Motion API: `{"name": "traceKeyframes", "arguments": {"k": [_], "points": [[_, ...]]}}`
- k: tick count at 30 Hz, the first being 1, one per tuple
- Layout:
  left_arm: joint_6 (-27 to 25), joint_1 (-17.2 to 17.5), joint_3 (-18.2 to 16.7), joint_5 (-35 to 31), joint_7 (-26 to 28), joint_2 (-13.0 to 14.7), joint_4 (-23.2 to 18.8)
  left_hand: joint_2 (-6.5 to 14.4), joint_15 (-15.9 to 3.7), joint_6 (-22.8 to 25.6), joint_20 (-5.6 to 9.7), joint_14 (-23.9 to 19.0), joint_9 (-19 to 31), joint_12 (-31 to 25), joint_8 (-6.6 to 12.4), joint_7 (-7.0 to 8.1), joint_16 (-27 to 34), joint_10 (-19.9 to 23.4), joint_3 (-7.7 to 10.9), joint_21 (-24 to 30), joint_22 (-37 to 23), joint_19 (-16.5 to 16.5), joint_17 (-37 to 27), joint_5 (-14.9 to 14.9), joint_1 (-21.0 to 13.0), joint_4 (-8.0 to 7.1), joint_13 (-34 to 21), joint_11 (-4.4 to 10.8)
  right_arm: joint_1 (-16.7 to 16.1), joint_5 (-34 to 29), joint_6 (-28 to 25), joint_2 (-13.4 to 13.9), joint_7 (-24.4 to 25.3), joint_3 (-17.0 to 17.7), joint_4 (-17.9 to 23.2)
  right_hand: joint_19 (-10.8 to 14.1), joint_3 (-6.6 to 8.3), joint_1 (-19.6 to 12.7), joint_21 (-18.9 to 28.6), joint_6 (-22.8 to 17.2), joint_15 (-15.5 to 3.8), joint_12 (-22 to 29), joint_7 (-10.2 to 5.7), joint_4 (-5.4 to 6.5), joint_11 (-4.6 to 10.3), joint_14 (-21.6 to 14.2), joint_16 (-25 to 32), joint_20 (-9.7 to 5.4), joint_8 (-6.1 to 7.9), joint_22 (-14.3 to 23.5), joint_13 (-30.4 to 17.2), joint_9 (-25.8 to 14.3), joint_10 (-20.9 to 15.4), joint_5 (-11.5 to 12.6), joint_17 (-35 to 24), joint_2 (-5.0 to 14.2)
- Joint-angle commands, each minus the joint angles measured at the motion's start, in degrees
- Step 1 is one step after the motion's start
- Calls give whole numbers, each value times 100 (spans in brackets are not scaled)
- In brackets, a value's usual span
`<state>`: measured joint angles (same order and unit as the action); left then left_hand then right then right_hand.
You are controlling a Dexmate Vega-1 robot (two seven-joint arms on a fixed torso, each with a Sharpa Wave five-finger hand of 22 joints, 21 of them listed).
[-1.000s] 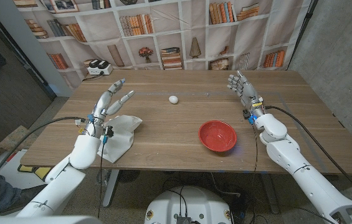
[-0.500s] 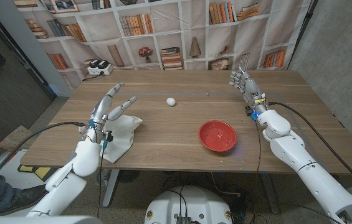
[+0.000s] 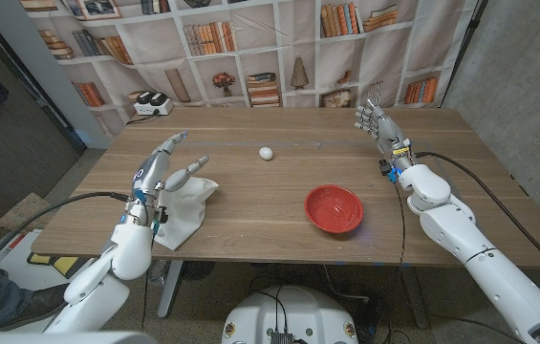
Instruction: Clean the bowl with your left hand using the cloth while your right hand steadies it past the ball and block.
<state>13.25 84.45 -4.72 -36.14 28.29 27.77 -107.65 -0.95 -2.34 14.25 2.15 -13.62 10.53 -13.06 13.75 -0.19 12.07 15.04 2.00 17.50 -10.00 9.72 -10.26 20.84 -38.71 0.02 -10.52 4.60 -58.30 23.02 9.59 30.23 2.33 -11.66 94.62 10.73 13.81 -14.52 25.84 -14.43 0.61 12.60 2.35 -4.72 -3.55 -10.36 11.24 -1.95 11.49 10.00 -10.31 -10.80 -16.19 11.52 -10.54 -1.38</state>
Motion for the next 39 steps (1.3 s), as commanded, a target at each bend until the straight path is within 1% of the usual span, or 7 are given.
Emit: {"name": "traceKeyframes", "arguments": {"k": [1, 12, 16, 18, 24, 31, 39], "points": [[-877, 450, -144, -1061, -41, -66, -638, -5, -185, 49, 181, -74, 32, 6, -8, 24, -3, 40, 15, -34, -19, 50, -13, 45, -108, 60, -33, 39, -107, 17, 35, 12, 123, 8, 110, 38, -48, 42, -14, -58, -5, 17, -3, 3, -4, -59, 8, -262, 0, 12, -22, -9, -51, 42, -21, -20], [-1538, 741, -110, -1806, -13, -196, -1055, -237, -263, 64, 229, -298, 35, 51, -62, 131, -10, 129, 22, -74, -15, 243, 4, 97, -658, 405, -36, 137, -37, 82, -38, 26, 60, -20, 40, 40, -66, 68, -38, -56, 4, 10, -2, 10, -10, -63, 6, -254, -5, 13, -23, -9, -48, 45, -22, -28], [-1619, 854, -133, -1919, 28, -217, -1158, -315, -397, 374, 253, -617, 43, -13, 6, 244, 47, 463, 13, -47, -30, 517, -12, 126, -946, 556, -45, 297, 4, 149, -132, 23, 3, -19, 34, 39, -72, 78, -48, -51, 8, 6, -1, 14, -14, -61, 3, -245, -8, 14, -23, -9, -41, 46, -22, -29], [-1770, 918, -135, -2083, -62, -218, -1266, -310, -421, 603, 267, -798, 45, -55, 59, 282, 77, 692, -10, -38, -38, 641, -25, 130, -991, 563, -50, 387, 22, 155, -138, 17, -13, -17, 24, 37, -77, 87, -55, -45, 18, 2, 1, 18, -16, -53, 0, -246, -11, 14, -23, -9, -36, 46, -23, -30], [-2283, 1116, -163, -2635, -617, -175, -1675, -307, -502, 957, 283, -1041, 45, -86, 142, 342, 115, 941, -51, -16, -45, 821, -33, 129, -1013, 554, -53, 441, 27, 159, -157, 23, -18, 16, 34, 41, -91, 112, -69, -34, 29, -3, 14, 28, -17, -48, -3, -237, -17, 15, -23, -10, -31, 47, -25, -32], [-2519, 1170, -187, -3025, -1086, -93, -1881, -300, -595, 1246, 296, -1205, 42, -116, 200, 451, 124, 1202, -86, -11, -48, 947, -35, 129, -1037, 546, -52, 550, 26, 162, -157, 30, -34, 46, 37, 63, -103, 131, -78, -34, 30, -4, 11, 36, -4, -64, 1, -218, -18, 16, -24, -10, -36, 49, -25, -32], [-2883, 1016, -93, -3492, -1944, -1, -1984, -299, -603, 1270, 313, -1236, 41, -88, 182, 453, 110, 1215, -96, -13, -49, 991, -34, 133, -1067, 553, -51, 527, 68, 169, -185, 34, -80, 42, 20, 80, -111, 145, -89, -45, 32, -3, 19, 40, -21, -84, 5, -216, -15, 17, -24, -10, -47, 52, -24, -30]]}}
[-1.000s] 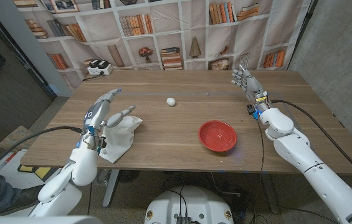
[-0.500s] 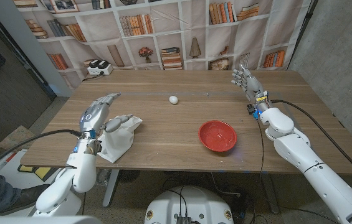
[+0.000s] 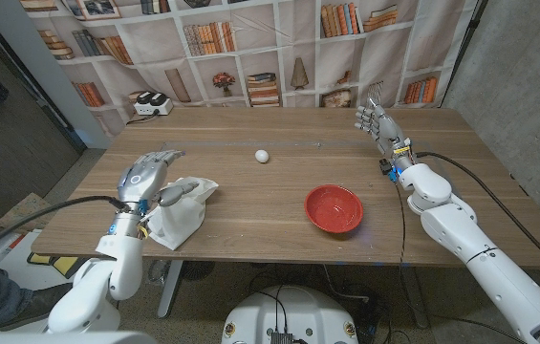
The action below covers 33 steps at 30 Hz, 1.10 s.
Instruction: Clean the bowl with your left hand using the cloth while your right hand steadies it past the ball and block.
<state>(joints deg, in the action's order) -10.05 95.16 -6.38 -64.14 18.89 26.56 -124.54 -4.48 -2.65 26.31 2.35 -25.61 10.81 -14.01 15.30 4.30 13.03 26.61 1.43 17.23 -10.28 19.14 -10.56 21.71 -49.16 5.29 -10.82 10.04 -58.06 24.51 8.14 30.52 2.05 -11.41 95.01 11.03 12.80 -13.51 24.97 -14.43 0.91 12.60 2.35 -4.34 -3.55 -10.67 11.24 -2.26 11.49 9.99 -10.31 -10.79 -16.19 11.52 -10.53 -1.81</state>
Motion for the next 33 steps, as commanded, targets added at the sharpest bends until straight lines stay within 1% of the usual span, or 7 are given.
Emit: {"name": "traceKeyframes", "arguments": {"k": [1, 9, 15, 19, 21, 29, 33], "points": [[-571, -85, 83, -710, -1096, 138, -288, 55, -569, 68, 301, -57, 13, 9, 24, -11, 17, 69, -41, 15, -20, 63, -4, 47, -26, 27, -22, -10, 53, 26, -47, 6, -65, 16, -29, 52, -11, 45, -3, -45, 0, -4, 17, 3, -21, -57, 6, -182, -15, 18, -24, -12, -45, 52, -25, 13], [-617, -278, 155, -836, -1665, 351, -265, 50, -542, -55, 273, -36, 12, 81, -61, -9, -24, -8, -69, -13, -21, 57, -7, 49, -31, 20, -22, -13, 138, 41, -122, -38, -119, -12, -116, 59, -16, 53, -15, -46, 2, -5, 6, 5, -25, -65, 6, -176, -16, 18, -24, -12, -50, 54, -24, 15], [-583, -475, 258, -873, -2280, 576, -287, 23, -498, -186, 255, 65, 13, 162, -145, -26, -89, -134, -120, -58, -22, 12, -11, 44, 6, -3, -25, -28, 198, 27, -141, -75, -151, -29, -175, 64, -19, 57, -24, -46, 6, -7, 2, 6, -24, -68, 4, -171, -16, 19, -24, -12, -50, 56, -23, 17], [-739, -632, 414, -1113, -2886, 678, -369, -11, -472, -320, 217, 123, 15, 201, -219, -42, -124, -192, -169, -92, -22, -22, -15, 42, 46, -22, -28, -48, 224, 19, -132, -93, -180, -31, -230, 69, -22, 59, -33, -45, 7, -5, 5, 6, -27, -67, 1, -169, -18, 20, -25, -12, -62, 58, -22, 21], [-790, -694, 462, -1172, -3051, 706, -370, -21, -456, -374, 196, 168, 17, 239, -250, -34, -146, -274, -192, -116, -23, -55, -17, 43, 60, -32, -30, -62, 228, 29, -161, -116, -165, -25, -237, 70, -22, 60, -37, -48, 5, -1, 6, 6, -32, -72, 2, -163, -16, 20, -25, -12, -71, 58, -22, 23], [-873, -840, 522, -1132, -3478, 791, -358, -27, -451, -453, 166, 221, 21, 265, -294, -48, -169, -339, -228, -134, -25, -45, -22, 46, 84, -50, -34, -93, 258, 5, -130, -169, -193, -38, -306, 80, -24, 59, -52, -54, 18, -13, 20, 4, -19, -82, 1, -157, -15, 21, -25, -12, -52, 61, -19, 29], [-929, -899, 574, -1136, -3721, 832, -361, -30, -465, -396, 147, 192, 22, 244, -278, -66, -159, -281, -245, -123, -25, 18, -22, 50, 80, -53, -35, -42, 275, -3, -170, -192, -185, -50, -308, 83, -26, 59, -60, -56, 17, -10, 23, 2, -26, -88, 1, -157, -15, 21, -25, -12, -62, 63, -18, 29]]}}
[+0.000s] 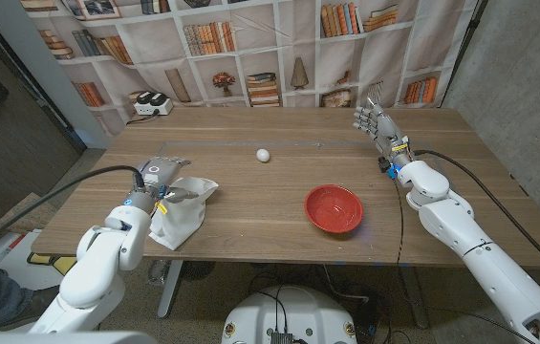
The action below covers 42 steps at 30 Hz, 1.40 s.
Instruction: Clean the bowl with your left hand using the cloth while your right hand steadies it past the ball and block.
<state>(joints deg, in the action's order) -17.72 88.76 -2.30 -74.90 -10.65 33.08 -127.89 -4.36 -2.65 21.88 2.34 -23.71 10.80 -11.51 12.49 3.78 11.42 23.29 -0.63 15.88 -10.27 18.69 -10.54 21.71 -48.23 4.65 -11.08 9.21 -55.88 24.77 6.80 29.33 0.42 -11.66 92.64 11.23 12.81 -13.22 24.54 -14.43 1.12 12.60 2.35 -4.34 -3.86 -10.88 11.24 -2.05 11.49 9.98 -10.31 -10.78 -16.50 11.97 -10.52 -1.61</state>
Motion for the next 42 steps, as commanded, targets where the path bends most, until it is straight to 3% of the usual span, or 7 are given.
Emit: {"name": "traceKeyframes", "arguments": {"k": [1, 7, 22, 30, 33, 34, 42], "points": [[-194, -284, 189, -68, -836, 176, -22, -43, -465, 49, 142, 3, 23, -5, 3, -14, 2, 51, -42, 11, -27, 66, -24, 50, -14, 11, -9, 37, 63, -41, -26, -70, -39, -33, -85, 64, -27, 30, -18, -58, 2, -9, 25, 2, 5, -69, 1, -176, -15, 22, -25, -13, -34, 18, -19, 9], [-303, -479, 377, -34, -972, 189, 175, -40, -463, 38, 118, 23, 24, 7, -8, -24, -8, 24, -53, 2, -27, 71, -24, 53, -21, 9, -10, 18, 75, -20, 0, -119, -86, -44, -158, 69, -29, 30, -27, -62, 2, -8, 24, 1, 1, -72, 0, -174, -14, 22, -25, -13, -42, 19, -18, 13], [-463, -834, 635, 823, -1357, 360, 496, -24, -424, 13, 75, 95, 27, 15, -30, -35, -32, 5, -79, -26, -28, 74, -26, 58, -35, 1, -12, -3, -47, -27, -28, -83, -37, 21, -44, 93, -31, 25, -49, -69, 17, -11, 30, -6, -4, -95, 0, -162, -13, 24, -25, -13, -48, 22, -15, 23], [-688, -938, 780, 1098, -1425, 463, 541, 90, -374, 29, -305, 66, 32, 8, -44, -128, 0, 10, -57, 210, -29, 871, -38, 66, -283, 68, -15, -100, -47, -27, -65, -74, -8, 35, -11, 102, -30, 16, -64, -74, 25, -15, 35, -13, -1, -94, -6, -155, -13, 24, -26, -13, -44, 24, -12, 29], [-767, -968, 836, 1164, -1387, 501, 549, 279, -374, 130, -308, -133, 39, -9, -15, -173, 70, 64, 51, 324, -27, 1292, -57, 30, -587, 153, -20, -152, -38, -41, -44, -71, -17, 31, -26, 104, -31, 15, -69, -73, 24, -15, 34, -14, -4, -99, -5, -156, -13, 24, -26, -13, -48, 24, -12, 30], [-786, -976, 852, 1186, -1369, 516, 551, 341, -388, 158, -287, -222, 42, -28, -9, -187, 96, 125, 97, 358, -24, 1432, -62, 8, -728, 200, -22, -112, -36, -34, -37, -80, -14, 34, -32, 104, -31, 15, -71, -72, 21, -16, 31, -15, -5, -100, -6, -155, -14, 25, -26, -13, -45, 24, -11, 31], [-886, -1032, 885, 1515, -1159, 566, 559, 802, -508, 428, -105, -915, 97, -103, 76, -391, 245, 472, 472, 561, 16, 2416, -115, -237, -1862, 453, -61, -281, -21, -32, -3, -82, -30, 41, -74, 113, -29, 8, -84, -76, 24, -17, 32, -19, -3, -105, -8, -156, -14, 25, -26, -13, -50, 25, -10, 40]]}}
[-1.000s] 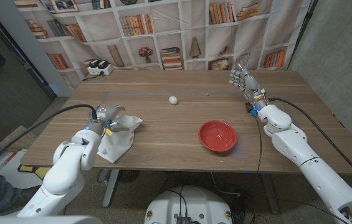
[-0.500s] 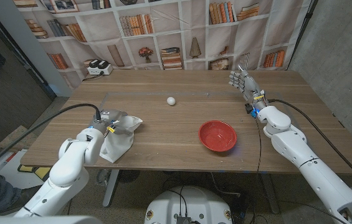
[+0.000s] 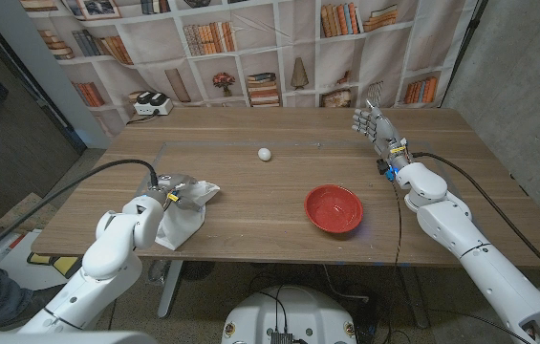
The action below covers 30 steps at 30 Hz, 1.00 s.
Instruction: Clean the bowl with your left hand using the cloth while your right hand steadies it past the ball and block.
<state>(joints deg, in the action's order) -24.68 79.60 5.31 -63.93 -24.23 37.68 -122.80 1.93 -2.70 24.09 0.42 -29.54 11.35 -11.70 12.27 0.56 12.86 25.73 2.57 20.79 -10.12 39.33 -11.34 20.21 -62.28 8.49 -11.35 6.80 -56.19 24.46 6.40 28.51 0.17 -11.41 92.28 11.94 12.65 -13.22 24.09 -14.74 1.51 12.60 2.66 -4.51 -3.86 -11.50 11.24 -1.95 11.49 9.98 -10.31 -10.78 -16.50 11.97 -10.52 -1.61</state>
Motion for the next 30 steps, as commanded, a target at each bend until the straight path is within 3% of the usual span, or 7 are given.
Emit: {"name": "traceKeyframes", "arguments": {"k": [1, 5, 10, 11, 12, 21, 30], "points": [[-206, -130, 141, 434, 222, 118, 52, 195, -502, 263, 115, -378, 47, -104, 116, -72, 105, 301, 178, 69, 3, 384, -36, -109, -542, 78, -38, -44, 7, 9, 24, -9, 12, 24, -30, 42, -13, 7, -41, -44, -15, -17, 0, -4, -1, -42, -9, -166, -14, 26, -26, -13, -50, 25, -10, 41], [-220, -172, 198, 539, 383, 146, 82, 320, -720, 661, 409, -928, 79, -197, 244, -35, 221, 729, 310, 133, 1, 719, -39, -282, -956, 80, -59, 37, 5, 0, 49, 0, 5, 31, -43, 45, -12, 3, -47, -44, -20, -18, 3, -7, -3, -44, -10, -166, -15, 26, -26, -14, -49, 26, -9, 44], [-226, -242, 254, 721, 590, 149, 148, 381, -931, 1342, 623, -1632, 131, -311, 454, 29, 283, 1399, 425, 301, -2, 1278, -14, -577, -1354, 21, -94, 219, -10, 10, 47, -11, 41, 51, -30, 50, -7, -12, -56, -46, -18, -20, 3, -15, 0, -43, -13, -165, -14, 26, -27, -14, -48, 28, -7, 52], [-229, -258, 265, 760, 616, 153, 159, 411, -972, 1538, 656, -1853, 153, -350, 523, 70, 316, 1582, 453, 354, -8, 1411, -6, -631, -1417, 9, -100, 29, -18, 16, 27, -13, 61, 59, -14, 51, -5, -16, -59, -49, -17, -21, 7, -17, -1, -44, -14, -166, -13, 26, -27, -13, -48, 28, -7, 54], [-230, -272, 275, 798, 651, 154, 170, 426, -992, 1745, 710, -2063, 177, -396, 588, 77, 314, 1820, 489, 414, -10, 1556, 13, -704, -1507, 6, -111, -11, -25, 12, 30, -7, 64, 63, -8, 52, -4, -19, -62, -47, -14, -18, 4, -19, -7, -44, -15, -167, -14, 26, -27, -13, -55, 28, -6, 56], [-240, -371, 374, 1032, 974, 216, 224, 530, -1064, 3052, 821, -3441, 478, -608, 1239, 61, 335, 3011, 711, 740, -28, 2208, 18, -918, -1886, -51, -350, 157, -122, 7, 117, 29, 92, 107, 46, 60, 4, -46, -79, -48, -19, -19, 11, -36, -3, -45, -20, -171, -15, 27, -27, -13, -59, 31, -3, 66], [-109, -451, 345, 1188, 1318, 347, 130, 512, -1041, 3254, 851, -3652, 555, -647, 1400, 58, 347, 3194, 709, 843, -36, 2363, -40, -936, -1853, -108, -479, 189, -389, 26, 203, 106, 217, 185, 333, 69, 13, -76, -96, -41, -15, -26, 13, -53, -7, -47, -24, -176, -19, 27, -27, -13, -48, 33, 0, 77]]}}
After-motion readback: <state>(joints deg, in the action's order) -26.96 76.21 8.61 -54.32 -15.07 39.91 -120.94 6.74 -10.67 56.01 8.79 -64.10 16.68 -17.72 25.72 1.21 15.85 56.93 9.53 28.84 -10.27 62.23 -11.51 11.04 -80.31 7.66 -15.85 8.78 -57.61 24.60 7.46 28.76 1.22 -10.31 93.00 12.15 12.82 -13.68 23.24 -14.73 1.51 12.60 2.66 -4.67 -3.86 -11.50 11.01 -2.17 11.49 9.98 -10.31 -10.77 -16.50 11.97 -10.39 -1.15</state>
